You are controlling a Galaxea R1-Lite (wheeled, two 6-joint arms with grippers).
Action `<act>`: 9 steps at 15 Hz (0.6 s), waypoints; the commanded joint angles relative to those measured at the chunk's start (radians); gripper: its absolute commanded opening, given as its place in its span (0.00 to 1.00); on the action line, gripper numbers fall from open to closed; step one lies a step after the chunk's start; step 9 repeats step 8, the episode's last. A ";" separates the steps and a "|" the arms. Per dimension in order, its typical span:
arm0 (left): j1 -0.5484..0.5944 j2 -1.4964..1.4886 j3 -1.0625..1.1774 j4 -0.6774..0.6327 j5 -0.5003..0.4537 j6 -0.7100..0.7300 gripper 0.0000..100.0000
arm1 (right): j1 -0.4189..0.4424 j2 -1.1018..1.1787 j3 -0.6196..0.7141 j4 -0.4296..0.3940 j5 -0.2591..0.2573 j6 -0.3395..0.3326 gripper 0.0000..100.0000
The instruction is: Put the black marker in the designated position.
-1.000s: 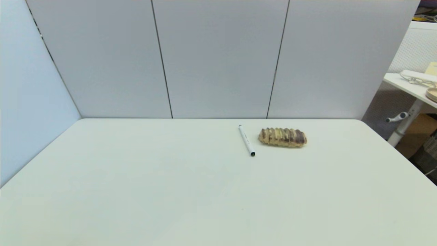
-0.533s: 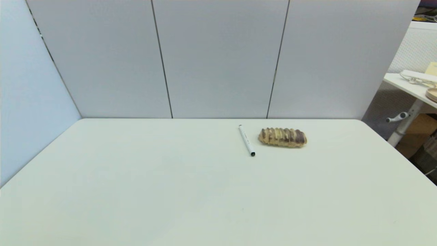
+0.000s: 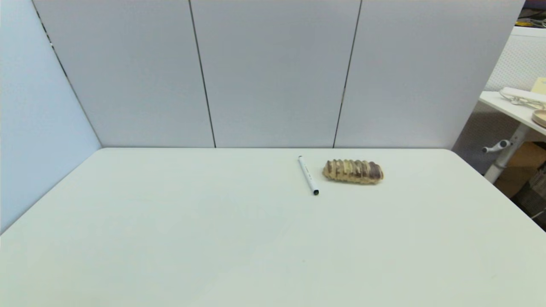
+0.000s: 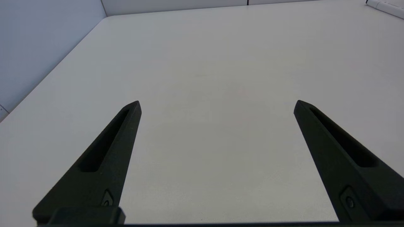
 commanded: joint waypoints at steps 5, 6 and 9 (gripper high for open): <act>0.000 0.001 0.000 0.000 0.000 0.001 1.00 | 0.000 0.002 -0.001 -0.001 -0.024 0.021 1.00; 0.000 0.000 0.000 0.000 0.000 0.001 1.00 | 0.000 0.002 -0.001 -0.001 -0.025 0.021 1.00; 0.001 0.001 0.000 0.000 0.000 0.001 1.00 | 0.000 0.002 -0.001 -0.001 -0.025 0.021 1.00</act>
